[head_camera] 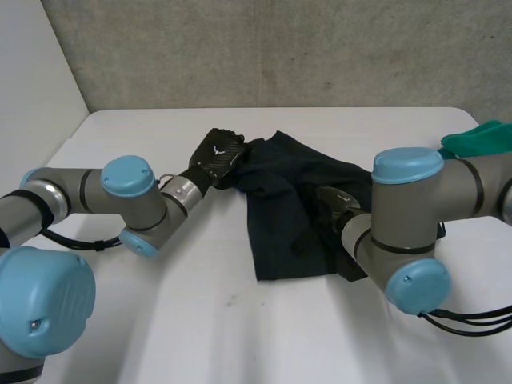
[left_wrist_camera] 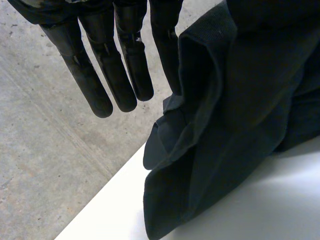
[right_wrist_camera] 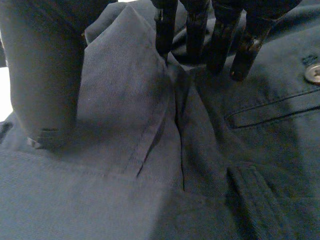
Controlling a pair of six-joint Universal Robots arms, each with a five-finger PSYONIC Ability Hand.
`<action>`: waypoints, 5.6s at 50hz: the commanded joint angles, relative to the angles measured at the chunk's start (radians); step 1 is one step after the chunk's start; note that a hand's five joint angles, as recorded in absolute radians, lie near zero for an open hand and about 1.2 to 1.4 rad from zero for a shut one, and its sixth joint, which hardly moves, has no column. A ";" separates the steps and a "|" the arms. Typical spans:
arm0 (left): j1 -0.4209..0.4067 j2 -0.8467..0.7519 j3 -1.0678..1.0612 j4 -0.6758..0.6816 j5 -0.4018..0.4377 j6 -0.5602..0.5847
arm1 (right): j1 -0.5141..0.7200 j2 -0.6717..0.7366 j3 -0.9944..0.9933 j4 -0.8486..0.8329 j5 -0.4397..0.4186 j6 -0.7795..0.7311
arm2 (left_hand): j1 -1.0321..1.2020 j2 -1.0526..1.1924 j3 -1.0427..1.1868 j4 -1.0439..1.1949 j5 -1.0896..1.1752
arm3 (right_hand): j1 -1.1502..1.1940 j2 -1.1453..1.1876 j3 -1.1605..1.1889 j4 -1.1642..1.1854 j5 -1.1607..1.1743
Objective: Fold the laundry.
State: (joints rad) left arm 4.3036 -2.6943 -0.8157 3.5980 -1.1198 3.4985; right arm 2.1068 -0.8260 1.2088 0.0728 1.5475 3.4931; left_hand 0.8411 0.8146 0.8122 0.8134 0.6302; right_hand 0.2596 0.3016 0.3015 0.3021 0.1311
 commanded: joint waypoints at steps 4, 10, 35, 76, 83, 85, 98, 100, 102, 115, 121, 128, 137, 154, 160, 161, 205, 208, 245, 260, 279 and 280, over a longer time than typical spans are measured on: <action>-0.011 0.016 0.000 0.030 -0.054 0.004 | 0.025 0.071 -0.120 -0.002 0.010 0.011 | 0.555 0.582 0.584 0.583 0.592 | 1.137 1.095 1.095 1.094 1.091; -0.024 0.200 -0.080 0.030 -0.147 -0.002 | 0.015 -0.008 -0.178 0.008 0.008 -0.051 | 0.555 0.582 0.584 0.583 0.592 | 1.137 1.095 1.095 1.094 1.091; -0.151 0.933 -0.523 -0.324 -0.265 -0.161 | -0.068 -0.329 -0.338 0.370 -0.190 -0.758 | 0.555 0.582 0.584 0.583 0.592 | 1.137 1.095 1.095 1.094 1.091; -0.142 0.832 -0.548 -0.315 -0.333 -0.072 | 0.008 -0.269 0.310 0.053 -0.178 0.079 | 0.555 0.582 0.584 0.583 0.592 | -0.034 -0.076 -0.076 -0.076 -0.080; -0.145 0.832 -0.548 -0.314 -0.333 -0.073 | 0.059 -0.196 0.232 0.048 -0.123 0.147 | 0.555 0.582 0.584 0.583 0.592 | -0.002 -0.044 -0.043 -0.044 -0.048; -0.145 0.835 -0.548 -0.314 -0.333 -0.075 | 0.079 -0.168 0.199 0.048 -0.093 0.152 | 0.555 0.582 0.584 0.583 0.592 | 0.221 0.179 0.179 0.178 0.175; -0.145 0.973 -0.540 -0.311 -0.337 -0.075 | 0.064 -0.358 0.135 0.008 -0.056 -0.194 | 0.555 0.582 0.584 0.583 0.592 | 1.137 1.095 1.095 1.094 1.091; -0.145 1.004 -0.531 -0.303 -0.339 -0.076 | 0.021 -0.461 0.118 0.021 -0.076 -0.363 | 0.555 0.582 0.584 0.583 0.592 | 1.137 1.095 1.095 1.094 1.091; -0.145 1.053 -0.514 -0.279 -0.345 -0.079 | -0.019 -0.539 0.091 0.045 -0.084 -0.507 | 0.555 0.582 0.584 0.583 0.592 | 1.137 1.095 1.095 1.094 1.091; -0.157 1.309 -0.508 -0.160 -0.457 -0.125 | -0.059 -0.665 -0.225 0.317 -0.165 -0.618 | 0.555 0.582 0.584 0.583 0.592 | 1.137 1.095 1.095 1.094 1.091; -0.150 1.369 -0.508 -0.159 -0.459 -0.125 | -0.073 -0.693 -0.279 0.367 -0.222 -0.625 | 0.555 0.582 0.584 0.583 0.592 | 1.137 1.095 1.095 1.094 1.091; -0.143 1.295 -0.508 -0.168 -0.448 -0.121 | -0.096 -0.664 -0.269 0.384 -0.253 -0.625 | 0.555 0.582 0.584 0.583 0.592 | 1.137 1.095 1.095 1.094 1.091; -0.096 0.931 -0.464 -0.157 -0.436 -0.108 | -0.097 -0.369 -0.330 0.371 -0.247 -0.667 | 0.555 0.582 0.584 0.583 0.592 | 1.137 1.095 1.095 1.094 1.091; -0.068 0.315 -0.065 0.056 -0.417 -0.096 | -0.088 0.209 -0.756 -0.066 -0.011 -0.824 | -0.667 -0.640 -0.638 -0.639 -0.630 | -0.085 -0.127 -0.127 -0.128 -0.131; -0.076 0.321 -0.077 0.064 -0.426 -0.099 | -0.084 0.183 -0.733 -0.101 0.055 -0.859 | -0.666 -0.639 -0.637 -0.638 -0.629 | -0.085 -0.127 -0.127 -0.128 -0.131; -0.077 0.327 -0.091 0.062 -0.426 -0.101 | -0.085 0.150 -0.711 -0.076 0.071 -0.856 | -0.666 -0.639 -0.637 -0.638 -0.629 | -0.085 -0.127 -0.127 -0.128 -0.131; 0.005 0.926 -1.238 -0.246 -0.489 -0.107 | -0.142 -0.372 0.624 -0.232 -0.141 -0.870 | -0.331 -0.305 -0.302 -0.303 -0.295 | 1.137 1.095 1.095 1.094 1.091; -0.001 0.903 -1.237 -0.222 -0.491 -0.107 | -0.148 -0.386 0.641 -0.263 -0.126 -0.876 | -0.328 -0.302 -0.299 -0.300 -0.292 | 1.137 1.095 1.095 1.094 1.091; -0.067 0.939 -1.297 -0.217 -0.489 -0.098 | -0.151 -0.443 0.678 -0.268 -0.093 -0.865 | -0.164 -0.137 -0.135 -0.136 -0.127 | 1.137 1.095 1.095 1.094 1.091; -0.076 0.990 -1.241 -0.220 -0.495 -0.024 | -0.149 -0.566 0.644 -0.173 -0.082 -0.865 | 0.555 0.582 0.584 0.583 0.592 | 1.137 1.095 1.095 1.094 1.091; -0.094 1.453 -1.037 -0.413 -0.480 0.030 | -0.146 -0.837 0.304 0.297 -0.092 -0.985 | 0.555 0.582 0.584 0.583 0.592 | 1.137 1.095 1.095 1.094 1.091; -0.096 1.450 -1.040 -0.414 -0.479 0.031 | -0.146 -0.837 0.304 0.311 -0.092 -0.994 | 0.555 0.582 0.584 0.583 0.592 | 1.137 1.095 1.095 1.094 1.091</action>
State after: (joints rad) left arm 4.2239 -1.2537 -1.8693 3.2306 -1.6041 3.5318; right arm 1.9585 -1.6571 1.5519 0.2817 1.4555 2.5461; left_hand 1.1543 1.1972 1.1917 1.1985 0.9851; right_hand 0.9639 1.1736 1.1692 1.1898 0.9863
